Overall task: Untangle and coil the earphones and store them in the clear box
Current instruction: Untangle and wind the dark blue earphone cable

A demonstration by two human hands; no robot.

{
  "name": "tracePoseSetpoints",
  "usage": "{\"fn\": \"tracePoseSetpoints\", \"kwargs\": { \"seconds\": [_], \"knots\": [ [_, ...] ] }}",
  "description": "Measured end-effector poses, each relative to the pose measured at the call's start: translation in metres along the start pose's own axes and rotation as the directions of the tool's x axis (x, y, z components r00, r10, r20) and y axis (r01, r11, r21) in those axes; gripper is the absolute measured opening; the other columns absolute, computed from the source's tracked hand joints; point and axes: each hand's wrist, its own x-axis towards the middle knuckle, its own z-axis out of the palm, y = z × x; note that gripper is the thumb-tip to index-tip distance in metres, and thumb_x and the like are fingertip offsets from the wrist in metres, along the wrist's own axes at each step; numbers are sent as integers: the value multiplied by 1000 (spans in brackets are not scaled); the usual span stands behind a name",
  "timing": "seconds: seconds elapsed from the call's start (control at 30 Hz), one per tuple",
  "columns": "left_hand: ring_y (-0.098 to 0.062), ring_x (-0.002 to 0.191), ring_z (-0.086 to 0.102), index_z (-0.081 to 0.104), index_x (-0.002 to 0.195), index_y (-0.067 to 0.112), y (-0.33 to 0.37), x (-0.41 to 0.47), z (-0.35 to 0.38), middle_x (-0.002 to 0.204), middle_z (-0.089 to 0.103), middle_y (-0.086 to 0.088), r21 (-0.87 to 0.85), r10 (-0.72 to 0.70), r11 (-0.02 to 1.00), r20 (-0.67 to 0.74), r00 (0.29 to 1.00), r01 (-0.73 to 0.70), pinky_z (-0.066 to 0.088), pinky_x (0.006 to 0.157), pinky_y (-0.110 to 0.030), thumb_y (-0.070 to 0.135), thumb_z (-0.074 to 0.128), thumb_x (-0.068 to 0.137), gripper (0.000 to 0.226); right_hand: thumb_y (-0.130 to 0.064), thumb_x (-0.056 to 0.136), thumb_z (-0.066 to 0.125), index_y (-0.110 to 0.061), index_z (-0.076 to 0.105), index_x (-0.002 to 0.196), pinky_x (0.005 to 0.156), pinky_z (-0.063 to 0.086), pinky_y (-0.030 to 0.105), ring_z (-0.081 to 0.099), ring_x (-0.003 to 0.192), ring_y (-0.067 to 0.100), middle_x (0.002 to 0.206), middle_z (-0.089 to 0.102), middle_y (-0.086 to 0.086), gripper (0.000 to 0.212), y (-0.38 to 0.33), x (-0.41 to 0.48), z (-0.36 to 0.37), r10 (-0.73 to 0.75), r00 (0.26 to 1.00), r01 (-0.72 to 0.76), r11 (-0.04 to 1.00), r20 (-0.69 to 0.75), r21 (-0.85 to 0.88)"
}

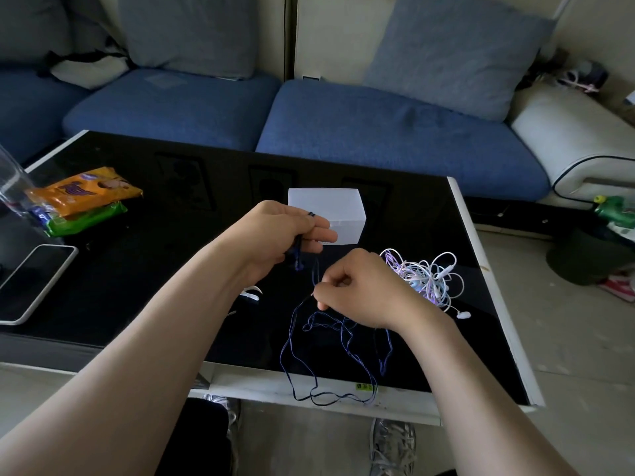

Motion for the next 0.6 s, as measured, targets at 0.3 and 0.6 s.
{"fn": "tracePoseSetpoints", "kwargs": {
  "seconds": [0.3,0.6],
  "knots": [
    [-14,79,66,80,101,7,-7,3,4,90,78,-12,354,146,916,152,978,-192,51,77,-29,8,52,107,28,-19,85,72,-10,71,63,49,29,28,37,47,9,47,48,3,24,2,4,2,-237,904,290,951,-356,104],
    [-13,71,54,75,113,-3,4,-4,7,80,66,-5,28,-9,1000,312,950,0,45,75,-28,19,38,112,42,-36,92,84,-14,76,70,54,41,30,45,54,13,55,51,2,31,19,11,-18,125,769,240,852,-627,464]
  ]
}}
